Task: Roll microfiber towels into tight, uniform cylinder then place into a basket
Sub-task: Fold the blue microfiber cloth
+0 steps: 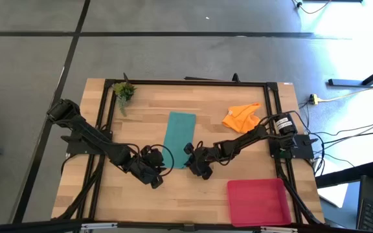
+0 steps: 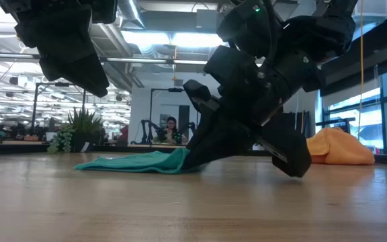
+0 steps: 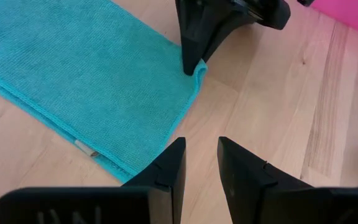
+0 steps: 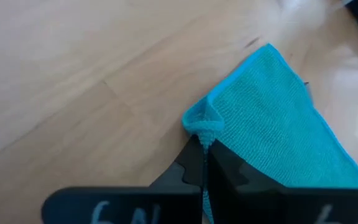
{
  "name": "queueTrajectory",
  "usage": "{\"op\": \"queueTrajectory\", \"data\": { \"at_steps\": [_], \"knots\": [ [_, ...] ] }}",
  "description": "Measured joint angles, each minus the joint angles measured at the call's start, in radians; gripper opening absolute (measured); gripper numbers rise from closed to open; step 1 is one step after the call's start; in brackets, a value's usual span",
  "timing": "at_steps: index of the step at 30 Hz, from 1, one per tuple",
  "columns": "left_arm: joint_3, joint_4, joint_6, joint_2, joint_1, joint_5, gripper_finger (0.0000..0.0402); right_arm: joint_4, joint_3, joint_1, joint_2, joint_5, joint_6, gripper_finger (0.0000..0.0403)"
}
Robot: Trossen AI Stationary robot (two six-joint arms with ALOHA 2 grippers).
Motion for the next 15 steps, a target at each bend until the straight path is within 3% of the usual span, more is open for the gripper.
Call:
{"op": "queueTrajectory", "data": {
  "at_steps": [15],
  "knots": [
    [0.0, -0.007, 0.0, 0.0, 0.0, 0.0, 0.0085, -0.027, 0.001, -0.001, -0.042, -0.05, 0.033, 0.0004]
  ]
}}
